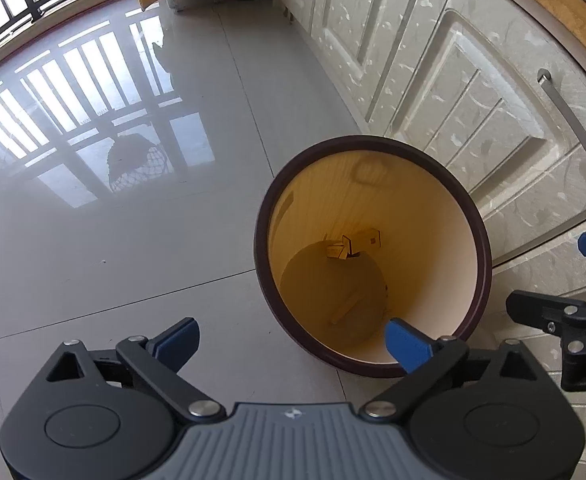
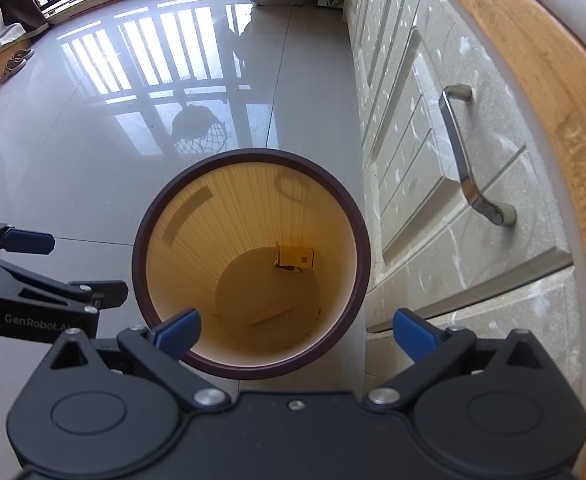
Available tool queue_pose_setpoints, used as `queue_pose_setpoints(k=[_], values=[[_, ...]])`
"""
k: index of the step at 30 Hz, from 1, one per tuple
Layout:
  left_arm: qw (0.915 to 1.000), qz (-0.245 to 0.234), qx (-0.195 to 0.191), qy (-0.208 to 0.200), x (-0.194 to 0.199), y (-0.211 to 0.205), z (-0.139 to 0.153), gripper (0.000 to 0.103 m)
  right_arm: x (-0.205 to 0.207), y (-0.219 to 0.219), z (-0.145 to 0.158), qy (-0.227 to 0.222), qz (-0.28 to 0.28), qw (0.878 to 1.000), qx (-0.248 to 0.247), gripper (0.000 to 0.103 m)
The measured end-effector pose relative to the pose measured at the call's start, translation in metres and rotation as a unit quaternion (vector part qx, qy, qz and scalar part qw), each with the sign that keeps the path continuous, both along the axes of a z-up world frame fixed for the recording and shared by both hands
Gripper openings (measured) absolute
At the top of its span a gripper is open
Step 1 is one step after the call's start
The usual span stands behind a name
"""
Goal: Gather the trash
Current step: 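Move both tools back toward the trash on the mattress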
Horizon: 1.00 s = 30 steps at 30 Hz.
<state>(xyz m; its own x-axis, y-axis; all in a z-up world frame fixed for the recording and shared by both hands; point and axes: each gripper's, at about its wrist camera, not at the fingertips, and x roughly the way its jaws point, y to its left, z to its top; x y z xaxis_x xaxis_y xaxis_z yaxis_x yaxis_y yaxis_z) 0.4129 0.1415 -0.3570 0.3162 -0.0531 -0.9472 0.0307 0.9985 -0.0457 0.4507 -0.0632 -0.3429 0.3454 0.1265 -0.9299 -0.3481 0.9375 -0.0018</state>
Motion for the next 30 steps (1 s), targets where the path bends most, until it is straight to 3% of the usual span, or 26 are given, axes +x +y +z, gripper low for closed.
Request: queue_pose_setpoints(k=[22,30], values=[[0.9988,0.025,0.012,-0.039,-0.043,0.015,0.075,0.103,-0.038,0.0,0.071,-0.035,-0.009,0.999,0.014,0.103],[0.997,0.031,0.012,-0.07,-0.06,0.018,0.114,0.103,-0.06,0.002,0.105,-0.055,-0.005,0.998,0.019,0.103]])
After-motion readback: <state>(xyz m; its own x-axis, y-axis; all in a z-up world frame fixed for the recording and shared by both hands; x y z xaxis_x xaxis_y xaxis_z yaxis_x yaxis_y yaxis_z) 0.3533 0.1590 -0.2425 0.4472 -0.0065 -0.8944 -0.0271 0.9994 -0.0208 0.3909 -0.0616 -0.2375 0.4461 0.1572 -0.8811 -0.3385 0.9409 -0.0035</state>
